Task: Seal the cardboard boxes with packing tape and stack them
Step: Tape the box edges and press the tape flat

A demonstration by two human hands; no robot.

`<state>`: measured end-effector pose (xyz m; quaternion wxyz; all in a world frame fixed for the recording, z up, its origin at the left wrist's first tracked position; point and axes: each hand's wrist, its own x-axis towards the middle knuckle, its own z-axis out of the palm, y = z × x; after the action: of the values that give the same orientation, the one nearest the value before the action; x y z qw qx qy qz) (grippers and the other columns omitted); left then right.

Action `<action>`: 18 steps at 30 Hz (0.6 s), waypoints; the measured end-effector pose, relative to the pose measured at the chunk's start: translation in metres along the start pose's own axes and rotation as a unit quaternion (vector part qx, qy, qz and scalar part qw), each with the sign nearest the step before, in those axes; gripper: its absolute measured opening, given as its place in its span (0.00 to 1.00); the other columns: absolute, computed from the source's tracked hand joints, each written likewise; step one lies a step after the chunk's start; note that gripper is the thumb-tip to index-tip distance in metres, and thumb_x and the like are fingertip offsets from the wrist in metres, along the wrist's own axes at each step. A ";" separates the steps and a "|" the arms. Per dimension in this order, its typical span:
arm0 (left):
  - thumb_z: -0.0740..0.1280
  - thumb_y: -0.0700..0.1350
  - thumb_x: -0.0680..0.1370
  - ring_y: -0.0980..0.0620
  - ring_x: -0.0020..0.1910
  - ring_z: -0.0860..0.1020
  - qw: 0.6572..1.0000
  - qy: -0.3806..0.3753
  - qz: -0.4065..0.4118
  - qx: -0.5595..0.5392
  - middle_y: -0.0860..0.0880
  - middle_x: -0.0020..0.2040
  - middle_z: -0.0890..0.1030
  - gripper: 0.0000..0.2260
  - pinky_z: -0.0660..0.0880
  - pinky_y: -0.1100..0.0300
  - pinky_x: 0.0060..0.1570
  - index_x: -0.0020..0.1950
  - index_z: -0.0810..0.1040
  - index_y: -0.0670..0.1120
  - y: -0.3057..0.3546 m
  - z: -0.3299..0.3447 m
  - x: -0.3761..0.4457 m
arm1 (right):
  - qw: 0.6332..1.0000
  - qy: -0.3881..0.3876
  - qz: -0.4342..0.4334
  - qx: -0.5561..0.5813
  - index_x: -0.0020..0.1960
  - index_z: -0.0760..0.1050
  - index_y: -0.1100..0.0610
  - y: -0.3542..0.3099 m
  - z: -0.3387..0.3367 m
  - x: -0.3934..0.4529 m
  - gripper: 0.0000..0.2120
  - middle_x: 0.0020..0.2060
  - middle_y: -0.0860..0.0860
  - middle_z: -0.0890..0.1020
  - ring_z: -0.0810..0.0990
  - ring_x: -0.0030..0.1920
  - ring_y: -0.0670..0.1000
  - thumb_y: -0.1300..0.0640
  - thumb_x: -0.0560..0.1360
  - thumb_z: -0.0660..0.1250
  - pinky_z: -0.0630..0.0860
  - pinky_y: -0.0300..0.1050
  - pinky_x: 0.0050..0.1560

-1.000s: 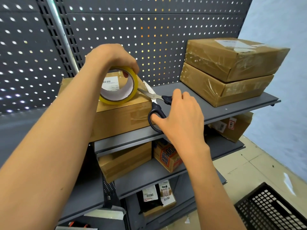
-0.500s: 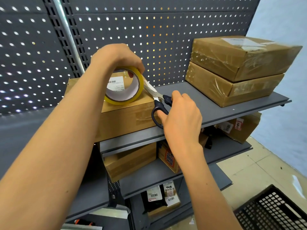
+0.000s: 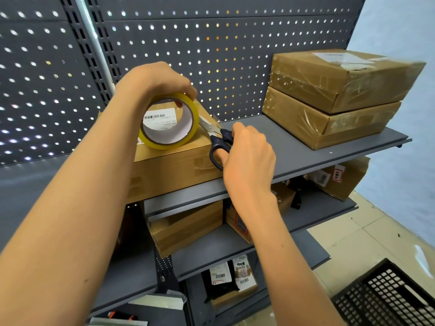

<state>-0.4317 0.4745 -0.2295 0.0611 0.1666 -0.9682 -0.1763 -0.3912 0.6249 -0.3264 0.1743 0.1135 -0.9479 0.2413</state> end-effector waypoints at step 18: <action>0.68 0.56 0.71 0.51 0.33 0.68 0.996 0.026 -0.034 -0.073 0.49 0.36 0.72 0.13 0.65 0.58 0.33 0.38 0.70 0.48 -0.020 -0.006 -0.014 | 0.985 0.052 0.155 0.060 0.60 0.71 0.63 0.048 -0.001 0.039 0.19 0.58 0.60 0.77 0.75 0.58 0.62 0.52 0.76 0.68 0.71 0.50 0.50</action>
<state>-0.4115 0.4595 -0.2317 0.0922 0.1993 -0.9447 -0.2437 -0.4408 0.6617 -0.3312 0.1764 -0.0369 -0.9276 0.3274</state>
